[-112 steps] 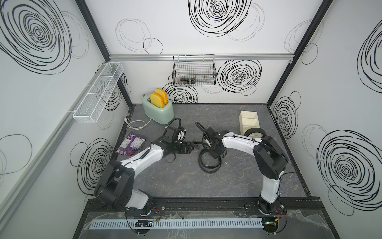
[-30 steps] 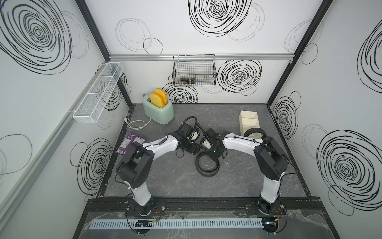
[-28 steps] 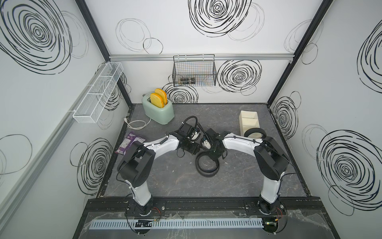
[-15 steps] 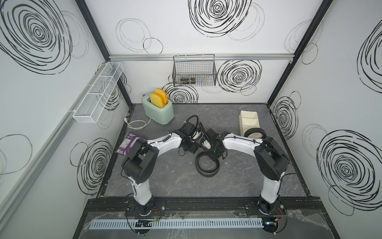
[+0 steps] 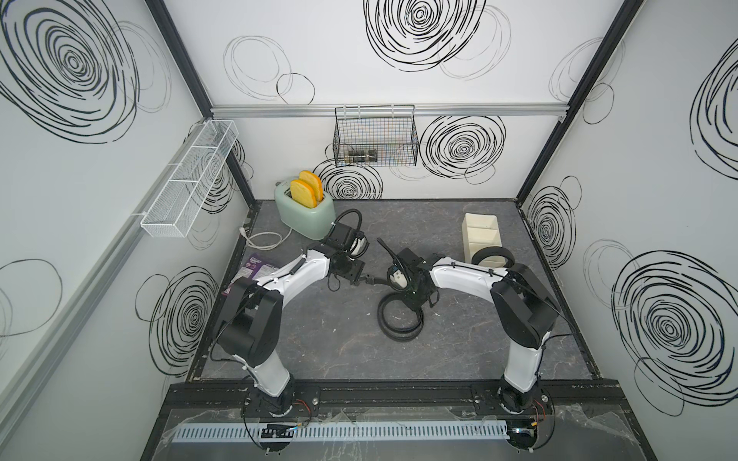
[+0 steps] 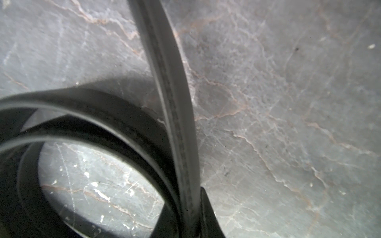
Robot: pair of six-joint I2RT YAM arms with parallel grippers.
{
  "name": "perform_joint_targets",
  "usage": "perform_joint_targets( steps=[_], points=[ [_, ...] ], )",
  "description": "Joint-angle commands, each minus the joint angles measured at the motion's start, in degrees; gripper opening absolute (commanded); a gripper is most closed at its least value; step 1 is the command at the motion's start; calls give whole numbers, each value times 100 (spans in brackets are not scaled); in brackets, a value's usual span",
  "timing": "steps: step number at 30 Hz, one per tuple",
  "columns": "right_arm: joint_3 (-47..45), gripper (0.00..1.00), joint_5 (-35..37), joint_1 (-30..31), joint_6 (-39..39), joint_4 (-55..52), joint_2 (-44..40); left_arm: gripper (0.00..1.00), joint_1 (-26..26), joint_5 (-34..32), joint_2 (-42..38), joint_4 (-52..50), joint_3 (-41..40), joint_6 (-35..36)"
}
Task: Place the belts into the storage roll
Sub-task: Roll the belt at the center of the board.
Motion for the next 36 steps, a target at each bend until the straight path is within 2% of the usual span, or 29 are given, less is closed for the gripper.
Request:
perform_joint_targets(
  steps=[1, 6, 9, 18, 26, 33, 34, 36],
  points=[
    [-2, 14, 77, 32, -33, -21, -74, 66, -345, 650, -253, 363, -105, 786],
    [-17, 14, 30, 28, -16, -15, -91, 70, -412, 1346, -294, 1170, -409, 1514],
    [-41, 14, 24, 23, -6, -10, -135, 73, -368, 1680, -126, 1246, -309, 1925],
    [-95, 14, 33, 23, 17, -8, -223, 73, -410, 1861, 791, 968, 208, 2239],
    [-248, 14, 16, 23, 34, 64, -336, 72, -555, 1608, 1247, 980, 317, 2257],
    [-295, 14, 29, 19, 45, 84, -365, 61, -751, 1443, 1324, 1110, 138, 2357],
    [-293, 14, 37, 23, 54, 75, -356, 57, -783, 1391, 1323, 1091, 125, 2360],
    [-259, 14, 117, -2, 88, 36, -299, 43, -823, 1276, 1324, 1000, 115, 2298]
  ],
)
